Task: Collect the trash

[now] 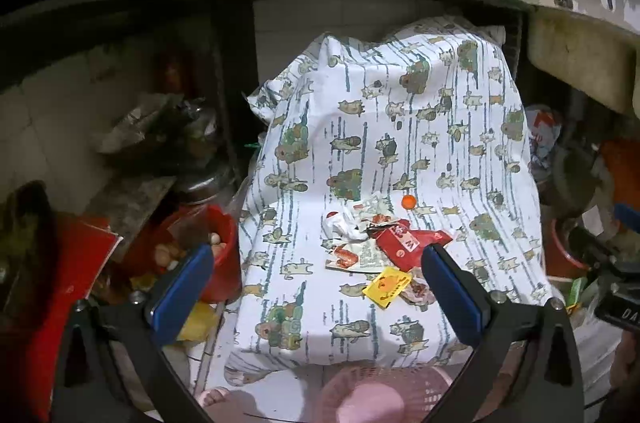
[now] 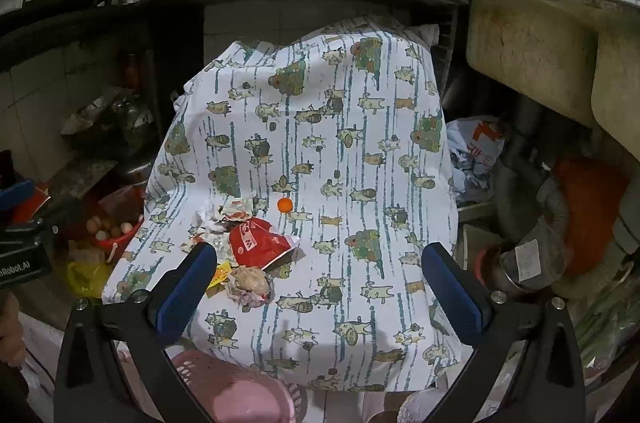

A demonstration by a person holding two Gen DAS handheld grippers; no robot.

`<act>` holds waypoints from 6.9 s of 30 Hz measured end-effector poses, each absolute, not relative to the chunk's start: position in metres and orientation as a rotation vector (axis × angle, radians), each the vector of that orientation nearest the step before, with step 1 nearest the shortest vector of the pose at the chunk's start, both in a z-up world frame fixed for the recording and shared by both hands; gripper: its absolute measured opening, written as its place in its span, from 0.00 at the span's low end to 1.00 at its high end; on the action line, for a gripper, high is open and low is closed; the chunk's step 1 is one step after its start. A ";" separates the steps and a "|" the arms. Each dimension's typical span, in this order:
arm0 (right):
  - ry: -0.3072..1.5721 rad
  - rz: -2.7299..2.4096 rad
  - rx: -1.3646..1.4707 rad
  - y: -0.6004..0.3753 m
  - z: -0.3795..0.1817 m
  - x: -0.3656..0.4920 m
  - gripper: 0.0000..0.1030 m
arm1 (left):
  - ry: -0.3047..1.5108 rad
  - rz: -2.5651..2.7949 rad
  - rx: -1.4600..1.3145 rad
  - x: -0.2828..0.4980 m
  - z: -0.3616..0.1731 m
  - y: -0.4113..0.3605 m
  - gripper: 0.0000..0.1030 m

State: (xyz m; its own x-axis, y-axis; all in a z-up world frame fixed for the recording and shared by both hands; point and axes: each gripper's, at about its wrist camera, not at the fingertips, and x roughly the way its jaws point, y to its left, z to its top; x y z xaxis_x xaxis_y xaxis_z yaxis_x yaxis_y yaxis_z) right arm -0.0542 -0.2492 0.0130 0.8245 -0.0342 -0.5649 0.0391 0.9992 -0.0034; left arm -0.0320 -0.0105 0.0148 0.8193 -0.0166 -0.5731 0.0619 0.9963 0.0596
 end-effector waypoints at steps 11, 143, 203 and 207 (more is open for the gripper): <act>0.626 -0.053 0.033 -0.258 0.009 -0.044 1.00 | 0.568 -0.035 0.062 -0.033 0.016 -0.012 1.00; 1.366 0.061 0.449 -0.311 -0.140 0.127 0.45 | 1.564 0.058 -0.233 0.162 -0.192 -0.071 0.86; 1.475 0.250 0.089 -0.196 -0.185 0.024 0.46 | 1.671 -0.293 -0.029 0.043 -0.190 -0.047 0.06; 1.518 0.219 0.127 -0.193 -0.217 0.023 0.46 | 1.745 -0.253 -0.019 0.042 -0.228 -0.044 0.06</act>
